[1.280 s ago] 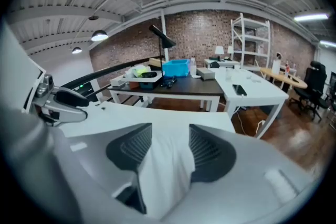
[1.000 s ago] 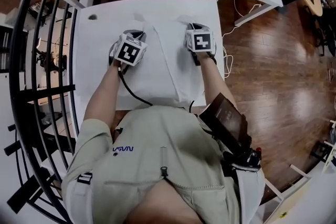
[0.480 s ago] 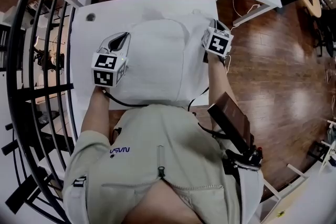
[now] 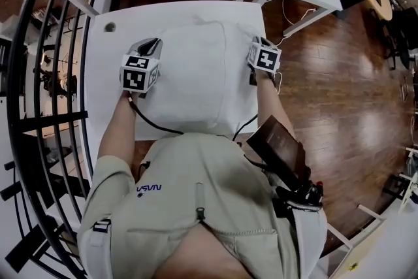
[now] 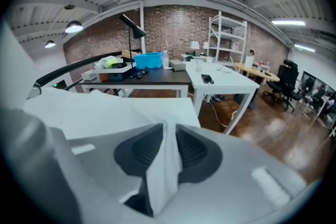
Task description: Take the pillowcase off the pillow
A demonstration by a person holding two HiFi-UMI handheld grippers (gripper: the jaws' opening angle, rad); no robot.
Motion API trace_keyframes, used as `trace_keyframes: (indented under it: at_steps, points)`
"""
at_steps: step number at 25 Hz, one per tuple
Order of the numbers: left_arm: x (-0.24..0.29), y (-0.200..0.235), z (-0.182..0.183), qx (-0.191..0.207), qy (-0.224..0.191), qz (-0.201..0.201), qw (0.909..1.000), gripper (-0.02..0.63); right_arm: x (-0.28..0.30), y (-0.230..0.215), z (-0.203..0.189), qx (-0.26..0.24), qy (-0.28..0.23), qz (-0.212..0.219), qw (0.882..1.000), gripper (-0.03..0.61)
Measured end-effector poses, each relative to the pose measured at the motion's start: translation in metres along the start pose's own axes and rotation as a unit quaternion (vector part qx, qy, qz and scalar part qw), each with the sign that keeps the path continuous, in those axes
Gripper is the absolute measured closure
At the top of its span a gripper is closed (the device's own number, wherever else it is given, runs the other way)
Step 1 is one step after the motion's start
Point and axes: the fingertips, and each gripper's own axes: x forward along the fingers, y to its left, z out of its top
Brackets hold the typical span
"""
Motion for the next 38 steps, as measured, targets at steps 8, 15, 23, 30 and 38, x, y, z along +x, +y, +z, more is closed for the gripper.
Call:
trace_keyframes:
  at_steps: [8, 15, 23, 30, 38]
  points:
    - [-0.034, -0.029, 0.021, 0.029, -0.052, -0.011, 0.9982, 0.408, -0.064, 0.033, 0.024, 0.006, -0.099, 0.041, 0.994, 0.442]
    - [-0.077, -0.125, 0.001, 0.075, -0.068, -0.112, 0.9886, 0.336, -0.140, 0.078, -0.022, 0.009, -0.117, 0.074, 0.990, 0.442]
    - [-0.097, -0.191, -0.059, 0.091, -0.031, -0.139, 0.9856, 0.268, -0.204, 0.108, -0.126, -0.027, -0.070, 0.131, 0.989, 0.386]
    - [-0.092, -0.201, -0.094, 0.087, 0.016, -0.102, 0.9908, 0.268, -0.204, 0.122, -0.163, -0.053, -0.046, 0.178, 0.982, 0.357]
    - [-0.072, -0.196, -0.119, 0.089, 0.025, -0.046, 0.9947, 0.307, -0.196, 0.132, -0.191, -0.081, -0.028, 0.202, 0.976, 0.359]
